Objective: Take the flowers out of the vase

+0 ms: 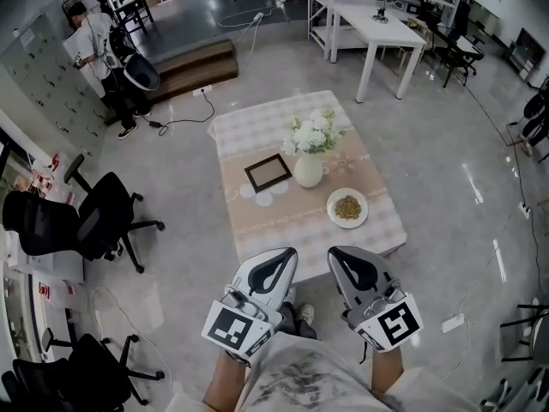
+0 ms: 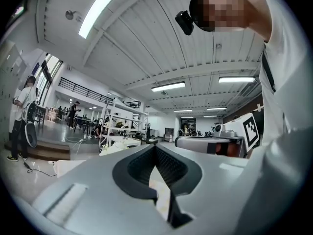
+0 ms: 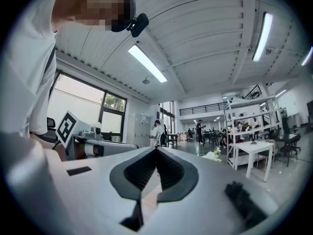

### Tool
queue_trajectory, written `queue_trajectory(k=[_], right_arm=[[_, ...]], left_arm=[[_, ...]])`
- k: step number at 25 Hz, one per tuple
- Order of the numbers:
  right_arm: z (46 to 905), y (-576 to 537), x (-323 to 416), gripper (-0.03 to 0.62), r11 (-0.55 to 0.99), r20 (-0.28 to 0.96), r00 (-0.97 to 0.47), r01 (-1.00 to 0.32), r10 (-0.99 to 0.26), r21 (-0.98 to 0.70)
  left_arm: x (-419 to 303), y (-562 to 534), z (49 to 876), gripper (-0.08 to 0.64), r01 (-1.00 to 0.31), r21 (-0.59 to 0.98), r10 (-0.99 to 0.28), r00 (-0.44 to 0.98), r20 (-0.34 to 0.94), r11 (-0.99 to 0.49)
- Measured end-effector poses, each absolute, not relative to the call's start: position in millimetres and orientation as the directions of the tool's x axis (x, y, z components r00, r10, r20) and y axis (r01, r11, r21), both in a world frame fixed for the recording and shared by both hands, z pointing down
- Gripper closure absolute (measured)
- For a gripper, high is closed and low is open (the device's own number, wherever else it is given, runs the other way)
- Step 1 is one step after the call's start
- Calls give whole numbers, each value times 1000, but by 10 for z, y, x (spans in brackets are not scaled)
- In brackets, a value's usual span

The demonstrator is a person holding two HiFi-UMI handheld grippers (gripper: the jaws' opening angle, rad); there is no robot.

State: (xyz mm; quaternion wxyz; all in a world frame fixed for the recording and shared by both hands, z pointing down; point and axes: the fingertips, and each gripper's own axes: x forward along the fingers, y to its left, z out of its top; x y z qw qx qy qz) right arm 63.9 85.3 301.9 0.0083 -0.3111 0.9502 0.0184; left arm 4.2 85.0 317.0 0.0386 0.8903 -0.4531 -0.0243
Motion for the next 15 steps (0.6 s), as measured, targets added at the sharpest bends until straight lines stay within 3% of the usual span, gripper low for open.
queue_trajectory(k=[15], right_arm=[[3120, 357, 571, 575, 793, 5, -793, -608, -609, 37]], left_arm=[[4, 333, 3250, 552, -789, 107, -795, 606, -19, -604]])
